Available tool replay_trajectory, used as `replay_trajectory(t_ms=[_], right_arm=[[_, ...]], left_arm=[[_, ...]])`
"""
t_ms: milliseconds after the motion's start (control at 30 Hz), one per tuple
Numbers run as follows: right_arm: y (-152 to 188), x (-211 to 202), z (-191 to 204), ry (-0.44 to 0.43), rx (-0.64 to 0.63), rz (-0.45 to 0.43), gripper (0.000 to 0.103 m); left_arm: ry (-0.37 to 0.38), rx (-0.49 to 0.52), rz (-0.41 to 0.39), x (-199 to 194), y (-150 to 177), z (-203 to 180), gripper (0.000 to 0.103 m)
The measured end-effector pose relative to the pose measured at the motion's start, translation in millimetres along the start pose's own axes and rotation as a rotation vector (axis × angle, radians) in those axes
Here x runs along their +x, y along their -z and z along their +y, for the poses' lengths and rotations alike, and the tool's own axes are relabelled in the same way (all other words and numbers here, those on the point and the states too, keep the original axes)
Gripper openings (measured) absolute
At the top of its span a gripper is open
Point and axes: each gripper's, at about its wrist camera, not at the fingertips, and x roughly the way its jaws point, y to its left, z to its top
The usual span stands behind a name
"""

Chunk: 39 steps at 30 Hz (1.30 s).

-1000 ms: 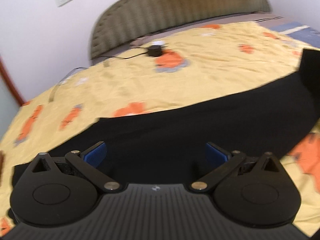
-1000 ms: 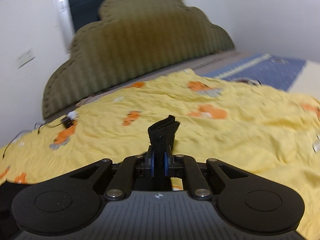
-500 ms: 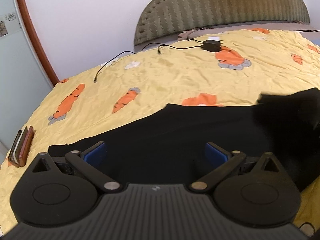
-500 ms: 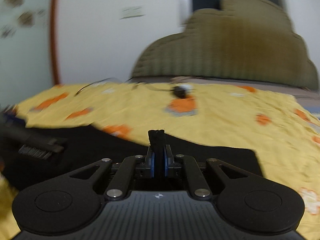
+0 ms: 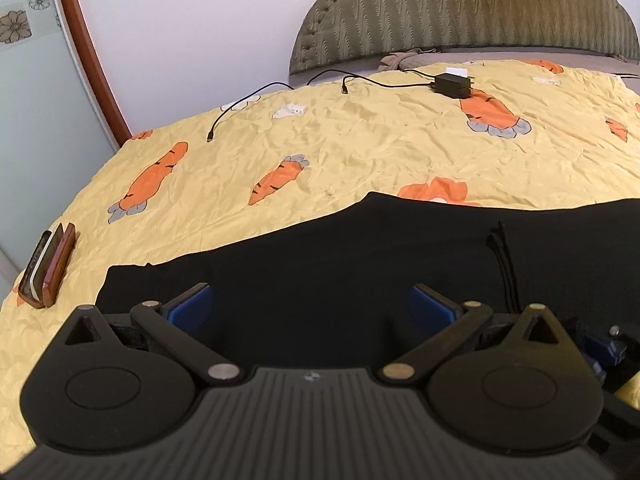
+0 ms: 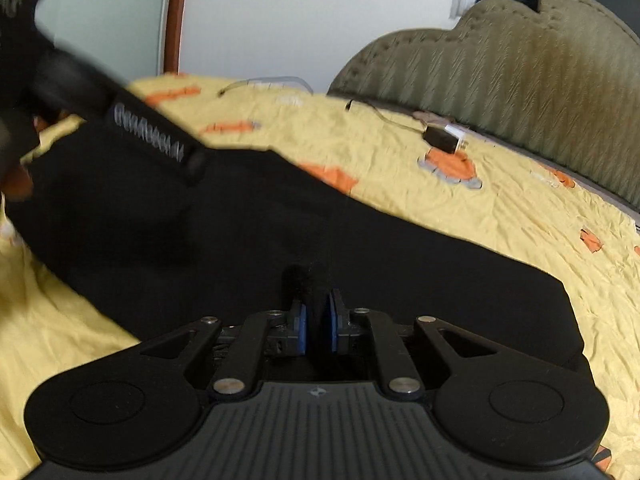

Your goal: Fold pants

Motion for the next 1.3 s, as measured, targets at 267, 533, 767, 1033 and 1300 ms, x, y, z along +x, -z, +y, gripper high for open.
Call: replay_trajectory(t_ms=[267,533,767,1033,1300], right_arm=[[8.7,-57.6,-2.4,-0.028,-0.088,-0.106,0.039],[55.8,-97.9,-124.8,0.254,0.241,-0.075,0.039],[78.8,-100.7,-126.4,0.257,0.127,-0.042,0.039],[76.7,-71.3,-138.4,0.206,0.149,-0.020,0.038],[74.5,-60.3,-143.9,0.132,0.194,-0.028,0.007]], left_arm=[[0.034,0.004,0.009,-2.0,-1.6,5.9,0.103],[0.236,0.069,-0.013,-13.6,-28.9,-44.8,0.103],[0.391,0.154,-0.021,-14.2,-53.4,-131.4,0.103],[0.419,0.223,0.011,5.2,-64.7,-199.6,0.103],[0.408,0.258,0.025,19.9,-62.0,-226.5,0.103]])
